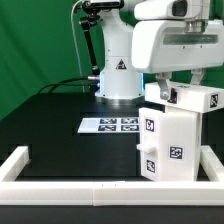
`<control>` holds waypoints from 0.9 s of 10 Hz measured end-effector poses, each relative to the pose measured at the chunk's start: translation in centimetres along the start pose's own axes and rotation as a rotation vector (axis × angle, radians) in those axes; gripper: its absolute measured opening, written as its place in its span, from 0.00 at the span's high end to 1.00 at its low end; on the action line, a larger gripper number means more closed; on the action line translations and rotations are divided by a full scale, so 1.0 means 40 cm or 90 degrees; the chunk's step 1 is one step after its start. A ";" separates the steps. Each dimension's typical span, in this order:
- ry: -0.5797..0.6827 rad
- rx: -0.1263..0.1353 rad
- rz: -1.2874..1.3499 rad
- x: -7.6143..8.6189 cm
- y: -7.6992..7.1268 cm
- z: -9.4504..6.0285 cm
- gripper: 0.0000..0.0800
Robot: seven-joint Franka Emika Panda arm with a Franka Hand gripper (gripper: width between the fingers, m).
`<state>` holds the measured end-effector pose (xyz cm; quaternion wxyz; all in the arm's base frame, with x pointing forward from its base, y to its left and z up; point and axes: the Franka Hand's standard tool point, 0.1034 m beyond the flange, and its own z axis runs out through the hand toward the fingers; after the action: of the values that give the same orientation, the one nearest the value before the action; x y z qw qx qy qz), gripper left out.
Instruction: Assemble cabinet
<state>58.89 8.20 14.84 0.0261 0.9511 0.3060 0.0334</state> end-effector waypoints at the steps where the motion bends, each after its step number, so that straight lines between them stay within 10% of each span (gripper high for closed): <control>1: 0.000 0.000 0.045 0.002 -0.004 0.000 0.30; 9: 0.000 0.006 0.416 0.019 -0.039 0.001 0.30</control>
Offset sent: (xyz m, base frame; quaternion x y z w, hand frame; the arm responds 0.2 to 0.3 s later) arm 0.0013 0.0117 -0.0010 -0.0107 0.0015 0.2129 0.9770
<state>58.60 9.89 14.73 0.0092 0.9991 -0.0149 0.0387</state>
